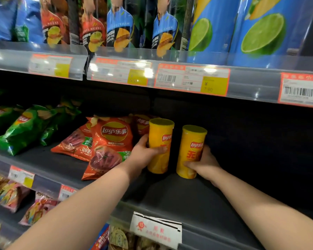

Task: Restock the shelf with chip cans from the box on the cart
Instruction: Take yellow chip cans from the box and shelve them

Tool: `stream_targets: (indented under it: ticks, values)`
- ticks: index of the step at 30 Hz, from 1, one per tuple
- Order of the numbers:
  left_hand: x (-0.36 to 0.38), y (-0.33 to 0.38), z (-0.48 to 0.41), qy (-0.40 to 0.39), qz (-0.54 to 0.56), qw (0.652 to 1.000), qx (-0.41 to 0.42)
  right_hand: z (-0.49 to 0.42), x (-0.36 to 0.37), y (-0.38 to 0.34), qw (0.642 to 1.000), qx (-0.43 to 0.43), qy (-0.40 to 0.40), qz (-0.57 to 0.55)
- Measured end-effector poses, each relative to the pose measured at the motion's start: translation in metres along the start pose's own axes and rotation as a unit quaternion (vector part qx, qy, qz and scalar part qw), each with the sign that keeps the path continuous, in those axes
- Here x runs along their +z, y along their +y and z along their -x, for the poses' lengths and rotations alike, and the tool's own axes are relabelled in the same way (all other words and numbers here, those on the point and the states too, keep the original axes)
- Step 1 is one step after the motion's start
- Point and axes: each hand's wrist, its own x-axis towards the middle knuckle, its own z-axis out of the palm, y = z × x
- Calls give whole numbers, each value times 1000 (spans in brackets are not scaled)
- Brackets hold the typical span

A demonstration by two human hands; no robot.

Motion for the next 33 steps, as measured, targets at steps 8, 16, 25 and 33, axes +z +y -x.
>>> stream_targets:
  ticks: [8,16,25,33]
  values:
    - [2,-8,-36,-31,-84,996,-21,-4,0,0,1000,12,1,15]
    - [19,-11,-40,4,-203,979,10,-12,3,0,1000,4,12,16]
    - [23,-16,-44,11,-223,975,5,-21,6,2,1000,-8,8,7]
    - [30,-18,-41,28,-215,976,4,-24,8,4,1000,-8,10,17]
